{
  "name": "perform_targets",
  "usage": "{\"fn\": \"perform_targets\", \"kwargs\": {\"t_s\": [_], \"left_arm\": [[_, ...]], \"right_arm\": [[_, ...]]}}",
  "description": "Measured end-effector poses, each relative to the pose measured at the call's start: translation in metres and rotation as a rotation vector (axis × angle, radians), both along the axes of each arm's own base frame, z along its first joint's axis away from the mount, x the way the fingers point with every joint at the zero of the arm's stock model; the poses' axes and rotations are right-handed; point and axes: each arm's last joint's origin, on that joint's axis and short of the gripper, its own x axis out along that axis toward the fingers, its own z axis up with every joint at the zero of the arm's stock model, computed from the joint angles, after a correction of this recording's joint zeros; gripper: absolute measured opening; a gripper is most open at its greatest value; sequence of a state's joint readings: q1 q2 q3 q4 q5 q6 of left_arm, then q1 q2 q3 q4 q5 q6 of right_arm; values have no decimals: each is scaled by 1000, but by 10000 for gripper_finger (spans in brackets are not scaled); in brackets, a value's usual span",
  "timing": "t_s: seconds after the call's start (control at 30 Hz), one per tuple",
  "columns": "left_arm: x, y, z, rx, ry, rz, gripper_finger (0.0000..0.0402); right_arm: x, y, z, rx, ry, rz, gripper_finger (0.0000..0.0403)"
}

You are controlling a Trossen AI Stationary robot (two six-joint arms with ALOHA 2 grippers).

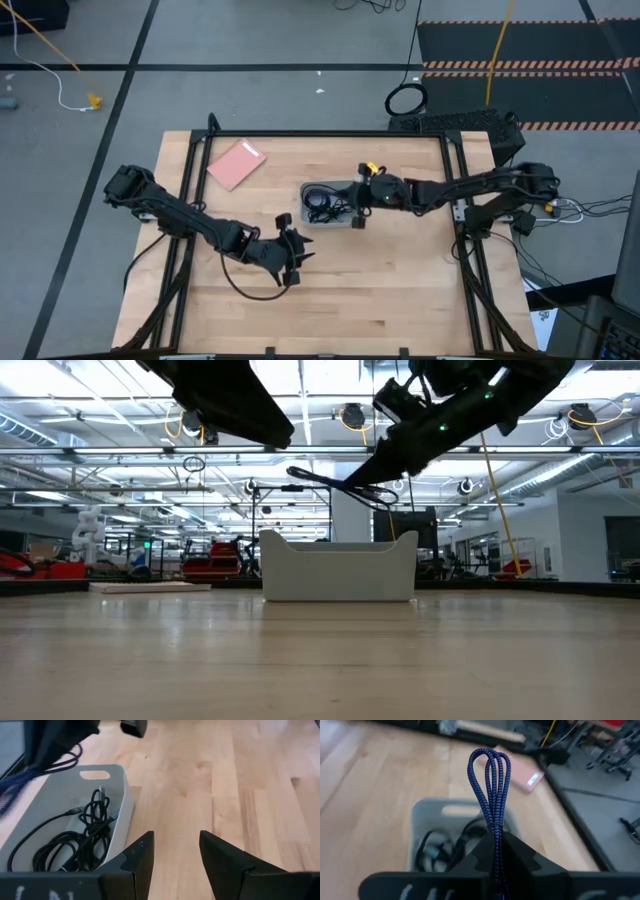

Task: Pick and place USB-C Cables
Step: Put the blue charger cable into the gray bin

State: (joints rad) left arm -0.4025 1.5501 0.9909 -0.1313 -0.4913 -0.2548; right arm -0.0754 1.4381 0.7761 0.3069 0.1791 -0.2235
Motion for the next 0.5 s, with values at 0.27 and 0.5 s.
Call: {"fn": "perform_targets", "kwargs": {"t_s": [0.27, 0.5], "left_arm": [[0, 0, 0, 20, 0, -11, 161], [3, 3, 2, 55, -9, -25, 161]], "right_arm": [[12, -12, -18, 70, -18, 10, 20], [10, -14, -32, 103, 81, -13, 20]]}}
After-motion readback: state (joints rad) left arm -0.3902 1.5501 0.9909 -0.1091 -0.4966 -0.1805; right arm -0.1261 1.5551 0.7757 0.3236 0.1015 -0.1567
